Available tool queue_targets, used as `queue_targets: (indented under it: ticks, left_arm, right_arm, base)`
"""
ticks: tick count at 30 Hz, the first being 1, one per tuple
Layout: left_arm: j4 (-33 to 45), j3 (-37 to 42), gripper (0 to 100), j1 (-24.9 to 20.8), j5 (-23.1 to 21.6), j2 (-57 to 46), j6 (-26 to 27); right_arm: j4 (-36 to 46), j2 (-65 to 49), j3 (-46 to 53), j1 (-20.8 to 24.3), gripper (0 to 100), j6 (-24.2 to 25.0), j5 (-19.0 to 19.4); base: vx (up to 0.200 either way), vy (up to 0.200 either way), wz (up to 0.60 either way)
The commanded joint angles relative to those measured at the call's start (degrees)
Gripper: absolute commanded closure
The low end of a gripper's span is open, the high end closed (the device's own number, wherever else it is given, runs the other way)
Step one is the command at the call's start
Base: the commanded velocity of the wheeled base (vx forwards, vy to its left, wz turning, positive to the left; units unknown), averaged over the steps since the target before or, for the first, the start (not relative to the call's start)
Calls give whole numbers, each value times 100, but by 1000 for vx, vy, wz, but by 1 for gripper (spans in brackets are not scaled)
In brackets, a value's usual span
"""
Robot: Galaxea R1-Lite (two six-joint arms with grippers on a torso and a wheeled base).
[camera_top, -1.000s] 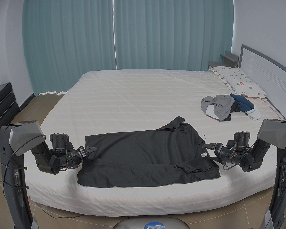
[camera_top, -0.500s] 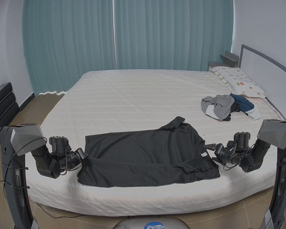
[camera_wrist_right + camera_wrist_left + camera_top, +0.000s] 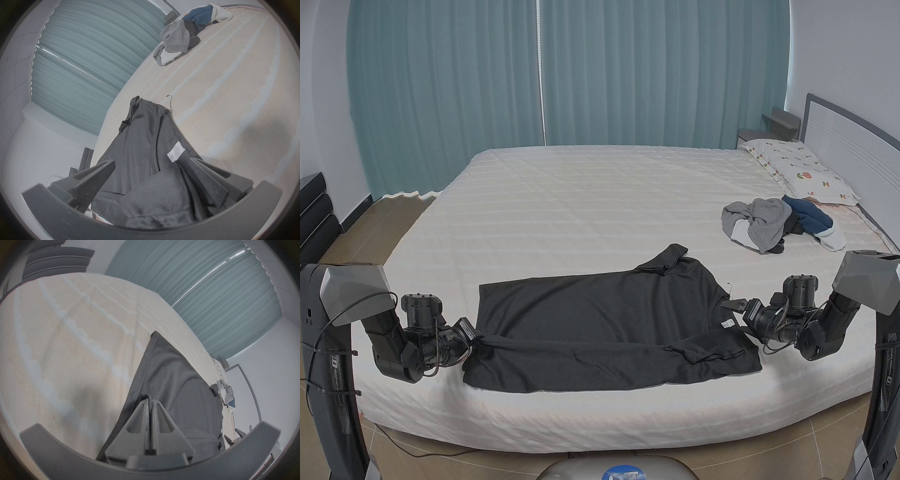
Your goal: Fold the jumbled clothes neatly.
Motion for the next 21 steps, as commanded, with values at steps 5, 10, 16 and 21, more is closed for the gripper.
queue_targets:
  ticks: [5, 10, 16, 21]
  left_arm:
    - [0, 34, 100, 22, -1, -41, -77]
    - [0, 52, 100, 22, -10, -41, -77]
    - [0, 140, 100, 13, -1, -49, -77]
    - [0, 157, 100, 13, -1, -58, -77]
  right_arm:
    - [-10, 496, -306, 229, 0, -10, -111]
    - [-213, 707, -447, 238, 0, -10, -313]
    - [-362, 768, -394, 308, 0, -2, -330]
    - [-705, 715, -130, 299, 100, -10, -339]
  base:
    - [0, 0, 0]
    - [0, 0, 0]
    - [0, 0, 0]
    - [0, 0, 0]
